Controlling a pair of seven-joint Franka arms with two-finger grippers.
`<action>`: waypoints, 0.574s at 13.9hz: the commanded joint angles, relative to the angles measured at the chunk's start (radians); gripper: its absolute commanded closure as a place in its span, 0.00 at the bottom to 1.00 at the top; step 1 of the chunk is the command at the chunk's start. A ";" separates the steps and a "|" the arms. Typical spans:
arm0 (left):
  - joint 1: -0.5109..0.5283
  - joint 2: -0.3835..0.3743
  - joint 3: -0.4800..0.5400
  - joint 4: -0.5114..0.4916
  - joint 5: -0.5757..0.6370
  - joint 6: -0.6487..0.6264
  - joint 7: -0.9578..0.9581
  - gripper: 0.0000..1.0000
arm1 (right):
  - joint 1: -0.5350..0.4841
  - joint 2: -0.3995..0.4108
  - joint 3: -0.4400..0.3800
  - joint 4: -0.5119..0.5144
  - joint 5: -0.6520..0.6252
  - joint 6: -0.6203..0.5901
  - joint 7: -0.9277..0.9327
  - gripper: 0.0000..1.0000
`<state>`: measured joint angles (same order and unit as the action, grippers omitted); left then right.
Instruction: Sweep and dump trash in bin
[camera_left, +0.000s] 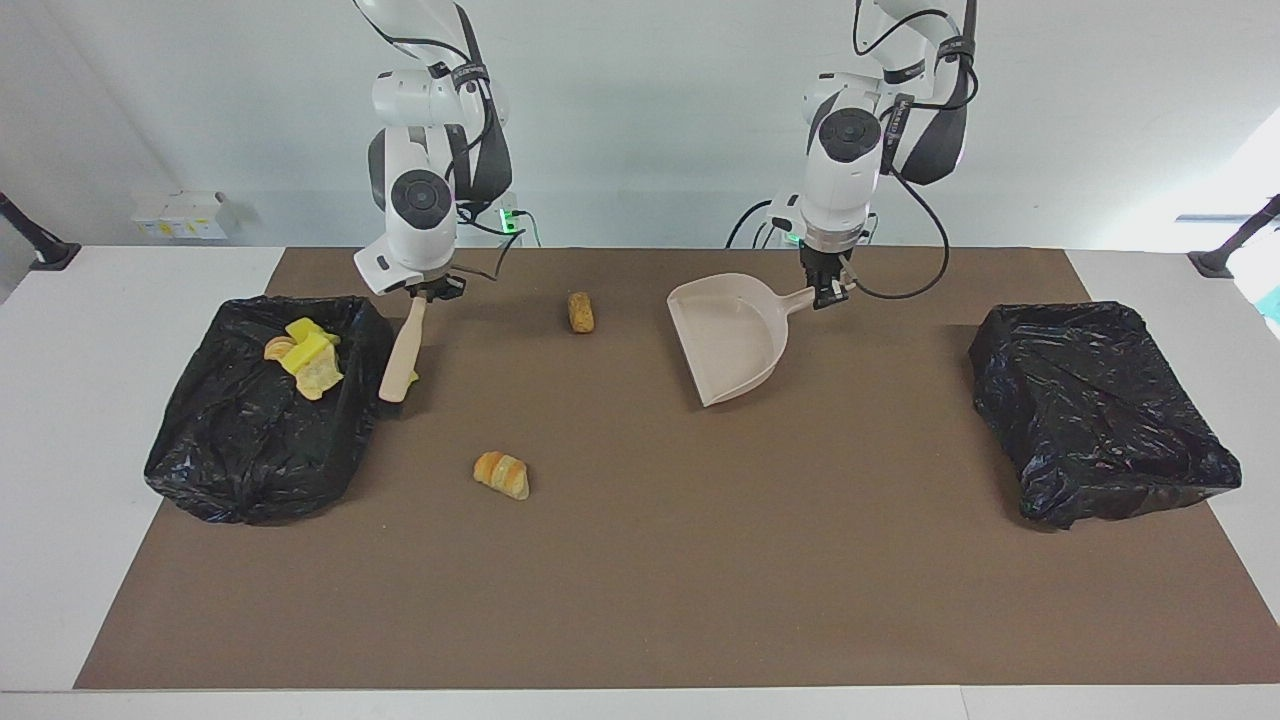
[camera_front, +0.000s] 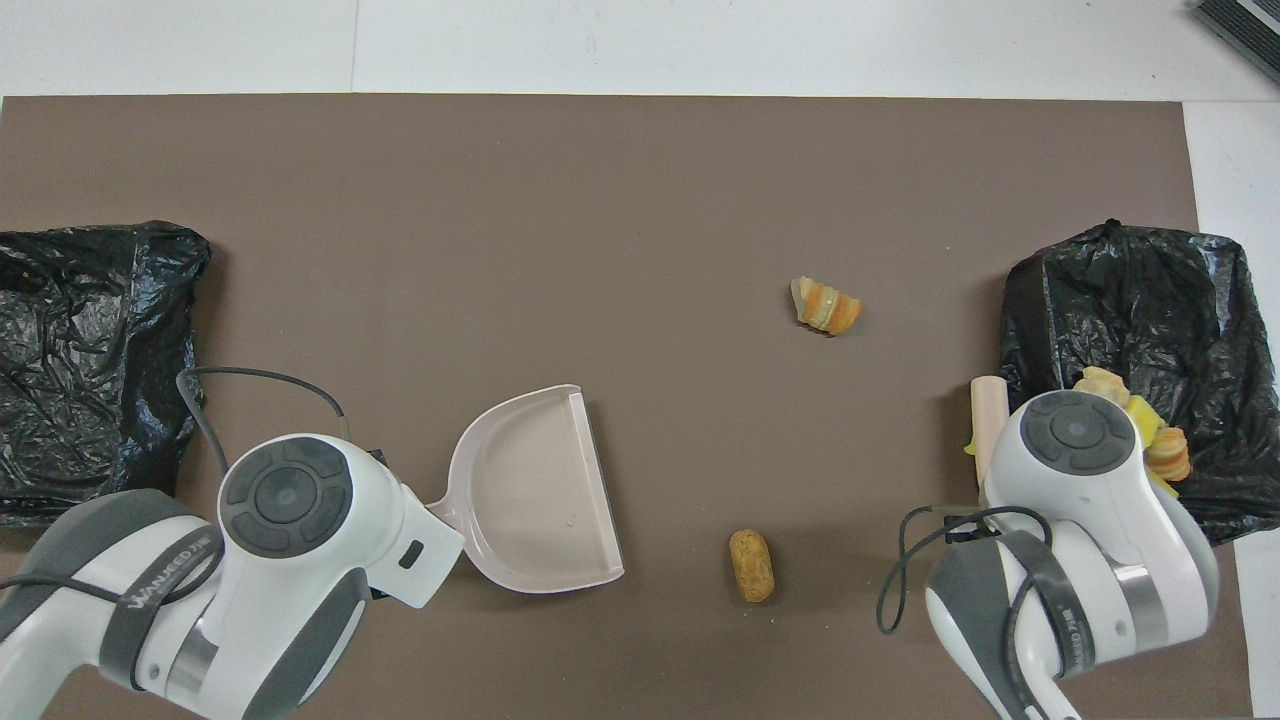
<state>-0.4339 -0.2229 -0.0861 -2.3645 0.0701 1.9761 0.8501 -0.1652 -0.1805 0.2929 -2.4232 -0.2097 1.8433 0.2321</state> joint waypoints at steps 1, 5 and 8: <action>-0.042 -0.010 0.009 -0.047 0.017 0.052 -0.066 1.00 | -0.045 -0.004 0.012 -0.010 0.108 0.011 -0.236 1.00; -0.066 0.033 0.008 -0.047 0.017 0.107 -0.155 1.00 | 0.038 -0.004 0.014 -0.007 0.287 0.011 -0.252 1.00; -0.083 0.042 0.008 -0.050 0.017 0.121 -0.189 1.00 | 0.128 0.004 0.014 0.035 0.377 0.005 -0.177 1.00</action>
<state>-0.4961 -0.1765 -0.0904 -2.3996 0.0702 2.0702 0.6962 -0.0673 -0.1800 0.3051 -2.4167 0.1230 1.8449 0.0202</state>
